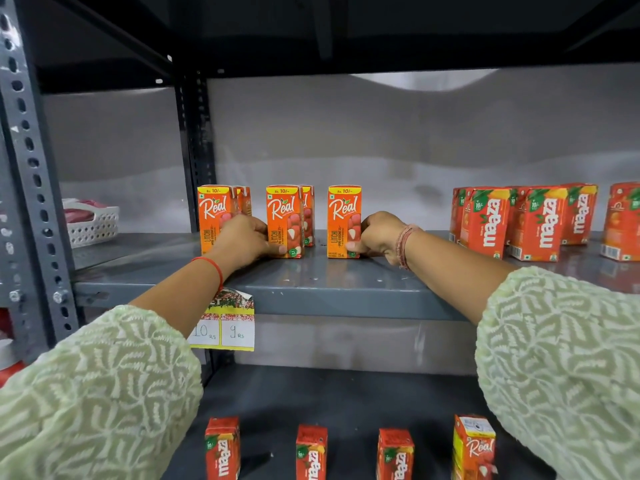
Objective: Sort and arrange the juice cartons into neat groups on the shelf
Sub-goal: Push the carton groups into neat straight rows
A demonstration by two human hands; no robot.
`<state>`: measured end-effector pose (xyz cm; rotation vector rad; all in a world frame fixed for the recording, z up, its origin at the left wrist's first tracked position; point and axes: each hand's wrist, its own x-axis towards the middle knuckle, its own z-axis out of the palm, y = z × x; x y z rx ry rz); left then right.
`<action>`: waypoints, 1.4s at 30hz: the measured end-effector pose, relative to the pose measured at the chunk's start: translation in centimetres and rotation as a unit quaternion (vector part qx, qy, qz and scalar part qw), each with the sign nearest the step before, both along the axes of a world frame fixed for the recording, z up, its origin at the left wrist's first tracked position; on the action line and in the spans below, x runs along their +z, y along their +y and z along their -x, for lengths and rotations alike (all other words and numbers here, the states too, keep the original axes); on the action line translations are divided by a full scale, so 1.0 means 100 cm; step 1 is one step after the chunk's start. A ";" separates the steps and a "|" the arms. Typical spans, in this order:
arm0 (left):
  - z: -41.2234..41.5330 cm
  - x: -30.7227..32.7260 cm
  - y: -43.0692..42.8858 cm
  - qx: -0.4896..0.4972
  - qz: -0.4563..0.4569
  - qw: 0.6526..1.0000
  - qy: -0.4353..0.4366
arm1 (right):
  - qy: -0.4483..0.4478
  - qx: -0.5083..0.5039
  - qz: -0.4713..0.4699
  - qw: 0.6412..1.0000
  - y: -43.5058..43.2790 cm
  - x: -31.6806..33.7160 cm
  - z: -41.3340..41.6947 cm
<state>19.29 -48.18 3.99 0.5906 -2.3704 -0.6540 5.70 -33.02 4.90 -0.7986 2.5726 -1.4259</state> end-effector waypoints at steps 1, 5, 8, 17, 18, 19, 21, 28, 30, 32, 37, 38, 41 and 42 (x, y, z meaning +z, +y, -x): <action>0.000 0.000 0.000 -0.002 -0.004 1.000 0.003 | 0.004 -0.001 -0.002 1.000 0.000 0.000 -0.001; 0.000 0.000 0.000 0.003 0.013 1.000 -0.007 | 0.014 -0.004 -0.005 1.000 0.002 -0.001 -0.001; 0.001 0.000 -0.002 0.007 0.034 0.999 -0.007 | 0.017 0.000 -0.004 1.000 0.003 -0.001 -0.002; 0.001 -0.006 -0.010 0.041 0.079 0.996 -0.002 | -0.050 0.007 0.039 0.998 0.038 0.005 -0.033; -0.003 -0.008 -0.007 0.065 0.093 0.993 0.022 | -0.018 -0.012 0.042 0.999 0.050 0.000 -0.038; -0.005 -0.010 0.000 0.090 0.099 0.988 0.073 | 0.033 -0.034 0.049 0.998 0.065 -0.007 -0.041; -0.011 -0.013 0.027 0.118 0.096 0.966 0.210 | 0.146 -0.058 0.079 0.984 0.097 -0.019 -0.048; 0.033 -0.002 0.172 -0.153 -0.037 0.955 0.252 | 0.302 -0.174 0.134 0.927 0.211 -0.024 -0.020; 0.062 0.004 0.196 -0.187 -0.078 0.964 0.170 | 0.276 -0.200 0.110 0.934 0.238 -0.018 0.005; 0.090 0.008 0.211 -0.192 -0.133 0.967 0.103 | 0.214 -0.204 0.044 0.954 0.254 -0.014 0.026; 0.136 0.005 0.223 -0.153 -0.202 0.967 0.009 | 0.083 -0.135 -0.038 0.987 0.258 -0.006 0.047; 0.139 0.004 0.223 -0.144 -0.204 0.968 -0.002 | 0.070 -0.126 -0.053 0.988 0.255 -0.003 0.051; 0.145 0.005 0.225 -0.152 -0.204 0.967 -0.024 | 0.039 -0.099 -0.062 0.992 0.246 0.000 0.065; 0.147 0.006 0.225 -0.157 -0.200 0.967 -0.027 | 0.037 -0.098 -0.066 0.992 0.243 -0.001 0.070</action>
